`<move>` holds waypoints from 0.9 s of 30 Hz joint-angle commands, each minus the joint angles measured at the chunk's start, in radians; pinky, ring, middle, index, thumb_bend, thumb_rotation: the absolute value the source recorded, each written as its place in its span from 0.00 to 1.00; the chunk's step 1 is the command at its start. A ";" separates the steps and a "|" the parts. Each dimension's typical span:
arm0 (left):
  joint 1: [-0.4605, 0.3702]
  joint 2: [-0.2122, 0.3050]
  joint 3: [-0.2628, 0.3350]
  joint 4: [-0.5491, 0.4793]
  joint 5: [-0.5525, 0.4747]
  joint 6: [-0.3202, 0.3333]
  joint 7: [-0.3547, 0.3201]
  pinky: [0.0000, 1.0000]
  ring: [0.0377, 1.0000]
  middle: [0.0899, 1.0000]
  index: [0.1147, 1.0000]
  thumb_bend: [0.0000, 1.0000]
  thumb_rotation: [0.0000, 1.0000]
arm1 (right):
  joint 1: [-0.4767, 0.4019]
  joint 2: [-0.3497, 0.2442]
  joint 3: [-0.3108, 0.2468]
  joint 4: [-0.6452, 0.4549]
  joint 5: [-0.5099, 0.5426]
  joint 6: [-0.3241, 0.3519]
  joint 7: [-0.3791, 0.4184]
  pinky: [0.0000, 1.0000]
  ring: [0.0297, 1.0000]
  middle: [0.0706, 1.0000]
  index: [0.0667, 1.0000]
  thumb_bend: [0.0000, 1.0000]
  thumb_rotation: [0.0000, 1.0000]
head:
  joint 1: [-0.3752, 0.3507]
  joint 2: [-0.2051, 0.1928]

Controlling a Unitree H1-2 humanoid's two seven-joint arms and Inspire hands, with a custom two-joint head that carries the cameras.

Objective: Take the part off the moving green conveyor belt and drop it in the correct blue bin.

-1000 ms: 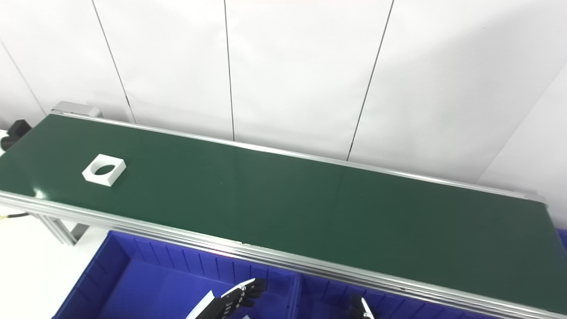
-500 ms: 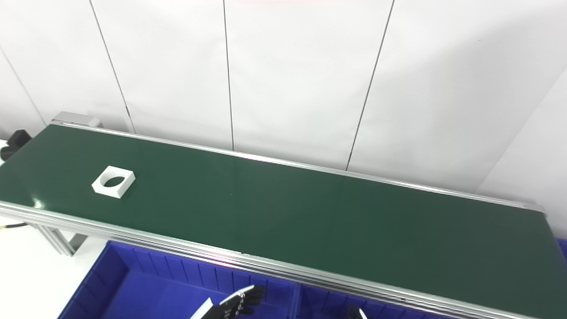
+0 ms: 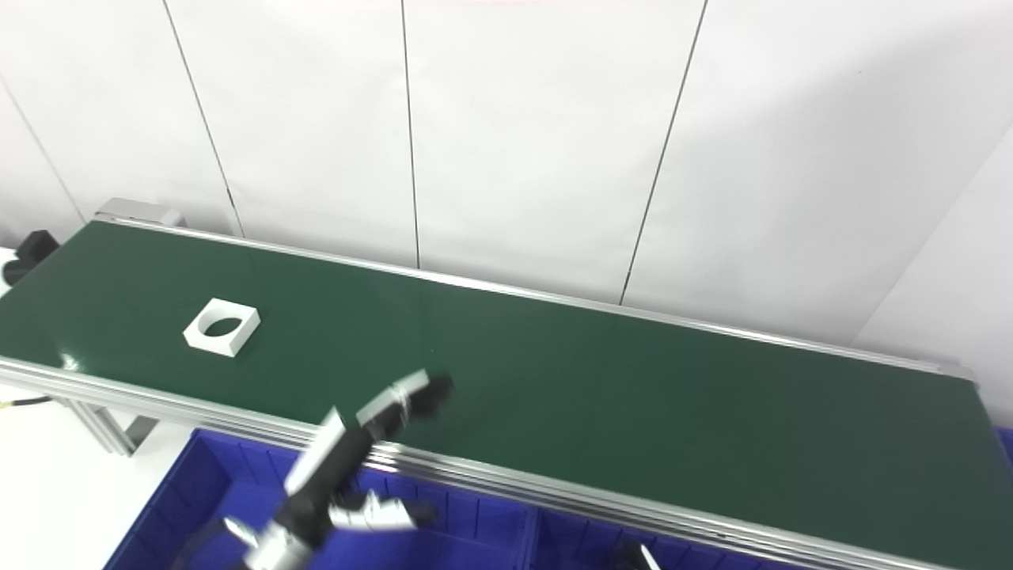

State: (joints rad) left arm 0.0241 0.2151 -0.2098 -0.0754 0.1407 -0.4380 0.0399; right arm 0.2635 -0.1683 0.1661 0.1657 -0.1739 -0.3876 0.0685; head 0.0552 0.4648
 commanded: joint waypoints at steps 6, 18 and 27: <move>-0.052 0.057 0.105 -0.050 0.008 -0.006 -0.040 0.86 0.90 0.92 0.92 0.77 0.40 | -0.008 0.000 -0.002 -0.032 -0.009 -0.037 -0.002 0.79 0.90 0.93 0.95 0.92 0.31 | 0.000 0.008; -0.239 0.167 0.191 0.162 0.150 0.050 -0.066 0.87 0.91 0.94 0.94 0.81 0.34 | -0.022 0.007 0.000 -0.027 -0.009 -0.032 0.000 0.77 0.88 0.93 0.94 0.93 0.31 | -0.026 0.031; -0.326 0.245 0.204 0.312 0.139 0.083 -0.106 0.82 0.89 0.92 0.92 0.94 0.25 | -0.022 0.001 -0.002 -0.023 0.001 -0.049 0.004 0.85 0.91 0.92 0.94 0.93 0.30 | -0.021 0.055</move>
State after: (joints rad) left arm -0.2545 0.4326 -0.0164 0.2400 0.2725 -0.3489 -0.0676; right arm 0.2516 -0.1651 0.1679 0.1650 -0.1816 -0.3876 0.0729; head 0.0307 0.5123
